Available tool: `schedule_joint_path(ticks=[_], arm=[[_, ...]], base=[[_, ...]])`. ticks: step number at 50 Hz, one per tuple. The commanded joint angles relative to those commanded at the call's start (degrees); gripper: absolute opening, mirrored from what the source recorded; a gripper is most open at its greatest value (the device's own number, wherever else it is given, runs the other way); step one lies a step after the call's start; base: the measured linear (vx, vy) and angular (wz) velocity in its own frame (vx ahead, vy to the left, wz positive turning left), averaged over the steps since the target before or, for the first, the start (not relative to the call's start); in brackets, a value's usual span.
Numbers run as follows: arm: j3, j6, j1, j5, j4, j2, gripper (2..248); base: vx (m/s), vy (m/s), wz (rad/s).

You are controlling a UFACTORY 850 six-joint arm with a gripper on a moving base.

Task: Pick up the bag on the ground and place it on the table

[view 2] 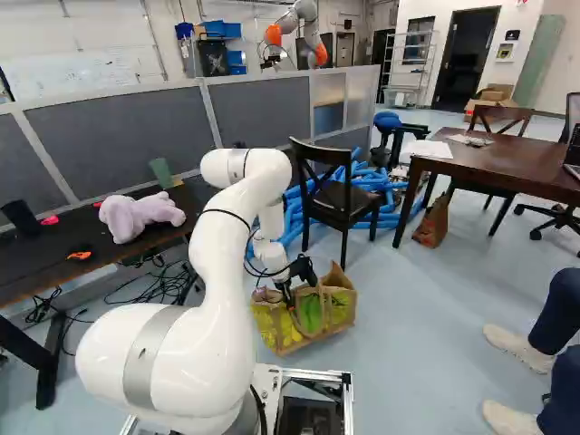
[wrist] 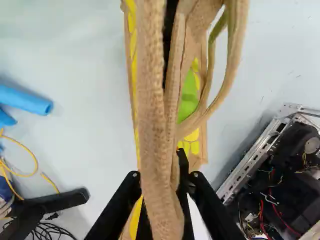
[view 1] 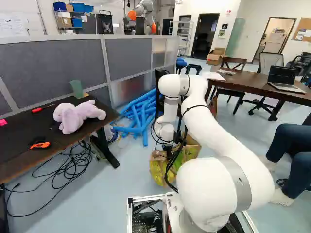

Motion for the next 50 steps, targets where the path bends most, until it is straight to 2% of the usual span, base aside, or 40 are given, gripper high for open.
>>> schedule_joint_path(ticks=[20, 50], arm=[[7.42, 0.0, 3.05, 1.83, -0.15, 5.16, 35], [18.36, 0.0, 3.96, 3.62, -0.21, 13.01, 35]], base=[[0.0, 0.0, 0.0], [0.0, 0.0, 0.0]])
